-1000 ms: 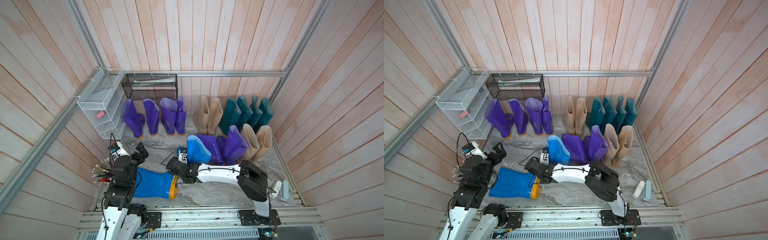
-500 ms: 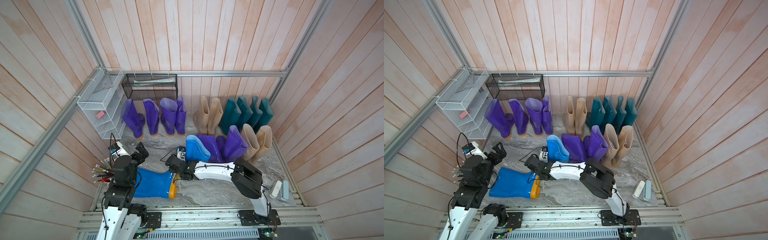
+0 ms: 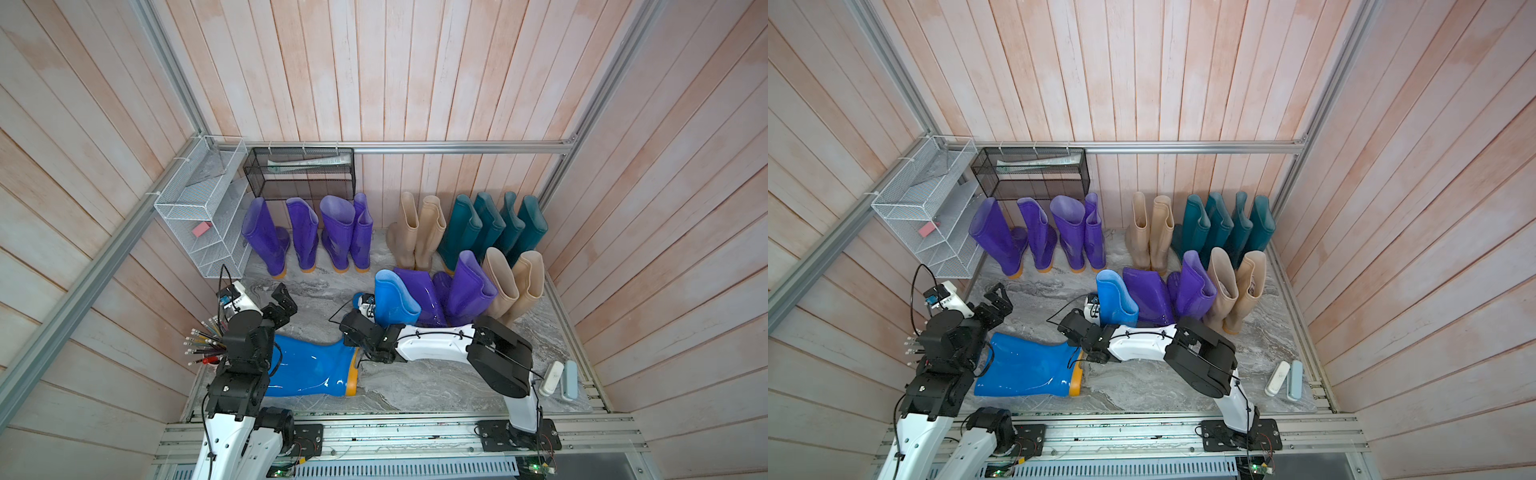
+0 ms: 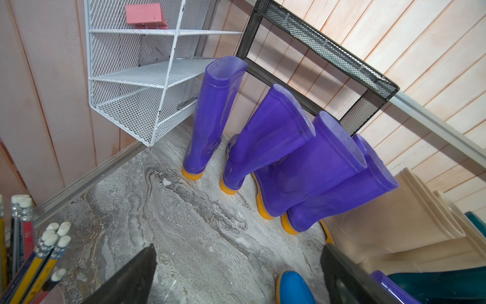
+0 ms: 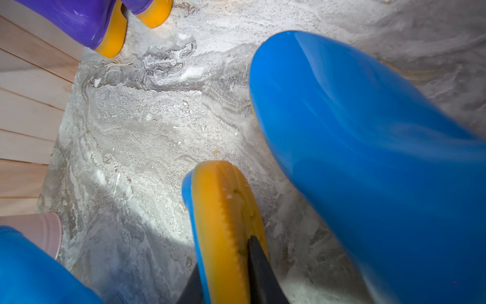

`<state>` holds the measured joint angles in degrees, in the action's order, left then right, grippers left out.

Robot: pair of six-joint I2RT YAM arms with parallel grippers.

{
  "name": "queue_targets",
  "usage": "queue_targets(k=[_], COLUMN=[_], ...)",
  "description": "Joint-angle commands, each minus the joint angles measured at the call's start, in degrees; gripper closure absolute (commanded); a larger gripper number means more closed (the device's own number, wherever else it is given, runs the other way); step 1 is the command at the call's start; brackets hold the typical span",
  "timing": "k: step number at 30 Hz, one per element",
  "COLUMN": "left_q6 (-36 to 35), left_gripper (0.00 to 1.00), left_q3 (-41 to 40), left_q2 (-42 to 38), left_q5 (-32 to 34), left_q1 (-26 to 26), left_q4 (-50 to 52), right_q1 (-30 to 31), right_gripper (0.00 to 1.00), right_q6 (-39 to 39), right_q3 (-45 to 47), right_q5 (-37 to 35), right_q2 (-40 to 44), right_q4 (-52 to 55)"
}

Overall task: Match and arrange rain boots in pairs
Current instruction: Pick up the rain boot at the center of the board.

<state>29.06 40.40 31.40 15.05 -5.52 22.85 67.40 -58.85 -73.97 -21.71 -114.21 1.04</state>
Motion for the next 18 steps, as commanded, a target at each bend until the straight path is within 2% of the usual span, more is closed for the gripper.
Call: queue_targets(k=[1,10,18], left_q6=[-3.4,-4.3,-5.3], left_gripper=[0.0,0.0,0.0], left_q3=[4.7,16.4,24.9], left_q2=[0.7,4.0,5.3], left_q5=[-2.9,-10.6,-14.0], left_q1=[0.3,0.3,0.3], left_q4=[0.9,6.2,10.1], right_q1=[-0.2,2.0,3.5], right_gripper=[0.92,0.94,0.94], right_q6=[2.4,10.0,14.1], right_q3=[3.6,2.0,0.5], right_q5=[2.9,5.7,10.4], right_q2=[6.8,14.8,18.6], right_q4=[-6.9,-7.6,-9.4])
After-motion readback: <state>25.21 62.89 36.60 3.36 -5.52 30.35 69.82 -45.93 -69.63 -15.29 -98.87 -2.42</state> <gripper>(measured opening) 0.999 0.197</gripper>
